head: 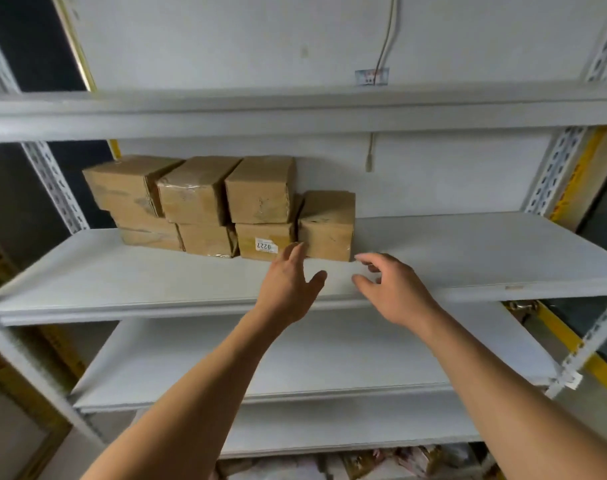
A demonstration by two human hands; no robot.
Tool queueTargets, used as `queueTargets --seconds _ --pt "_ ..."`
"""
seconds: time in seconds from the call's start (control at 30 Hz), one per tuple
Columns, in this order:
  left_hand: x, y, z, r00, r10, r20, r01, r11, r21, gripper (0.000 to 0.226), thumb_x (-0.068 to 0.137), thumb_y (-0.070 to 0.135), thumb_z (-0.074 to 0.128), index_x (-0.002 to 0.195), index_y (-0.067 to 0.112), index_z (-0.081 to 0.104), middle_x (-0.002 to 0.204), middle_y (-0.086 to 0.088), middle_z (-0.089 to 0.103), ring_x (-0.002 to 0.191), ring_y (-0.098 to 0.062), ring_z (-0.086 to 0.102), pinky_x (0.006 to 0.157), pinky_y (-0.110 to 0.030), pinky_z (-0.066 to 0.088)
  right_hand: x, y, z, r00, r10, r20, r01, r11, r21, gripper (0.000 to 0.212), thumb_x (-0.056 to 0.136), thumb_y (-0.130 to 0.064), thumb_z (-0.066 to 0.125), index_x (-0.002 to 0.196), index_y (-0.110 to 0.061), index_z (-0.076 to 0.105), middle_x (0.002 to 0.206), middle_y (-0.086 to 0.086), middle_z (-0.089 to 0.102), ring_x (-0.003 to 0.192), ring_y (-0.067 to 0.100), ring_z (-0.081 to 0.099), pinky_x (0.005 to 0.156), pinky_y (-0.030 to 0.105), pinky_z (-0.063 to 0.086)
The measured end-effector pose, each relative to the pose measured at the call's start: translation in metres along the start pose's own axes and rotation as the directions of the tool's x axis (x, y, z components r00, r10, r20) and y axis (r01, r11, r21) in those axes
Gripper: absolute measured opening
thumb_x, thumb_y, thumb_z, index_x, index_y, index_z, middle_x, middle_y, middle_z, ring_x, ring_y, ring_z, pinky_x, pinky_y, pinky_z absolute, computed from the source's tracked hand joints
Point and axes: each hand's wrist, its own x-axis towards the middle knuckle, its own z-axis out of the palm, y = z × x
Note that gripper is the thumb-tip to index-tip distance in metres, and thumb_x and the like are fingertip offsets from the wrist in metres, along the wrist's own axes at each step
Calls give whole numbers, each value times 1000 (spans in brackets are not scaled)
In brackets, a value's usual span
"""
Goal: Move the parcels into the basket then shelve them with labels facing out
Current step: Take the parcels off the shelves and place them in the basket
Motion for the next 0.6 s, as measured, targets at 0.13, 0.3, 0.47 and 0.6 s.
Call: queueTargets --seconds 0.13,0.3,0.47,0.6 --pt "37 -15 8 1000 16 20 -16 999 30 74 98 45 70 158 14 38 157 -11 45 136 -35 50 113 -48 48 40 2 16 1000 -2 -12 1 998 -60 53 98 -35 70 148 -22 56 142 2 59 129 22 57 102 26 43" --pt "76 -14 22 999 40 29 -43 992 117 76 100 46 66 161 18 29 166 -10 31 142 -39 37 119 -50 38 88 8 19 999 -4 -46 2 999 -42 65 97 -32 73 156 -22 47 155 5 50 143 25 47 116 29 37" --pt "109 -13 41 998 -48 49 44 997 66 79 102 46 63 163 15 25 172 -14 21 156 -38 25 125 -47 31 131 24 18 1000 -20 -23 19 1000 -12 66 100 -33 72 159 -31 43 158 2 47 144 23 46 108 23 35" --pt "122 -13 56 994 -106 -9 106 994 10 75 99 44 68 157 14 32 162 -13 32 146 -33 39 118 -42 41 155 44 20 998 -47 31 47 999 9 65 100 -34 71 159 -33 44 158 1 47 144 23 47 109 24 37"
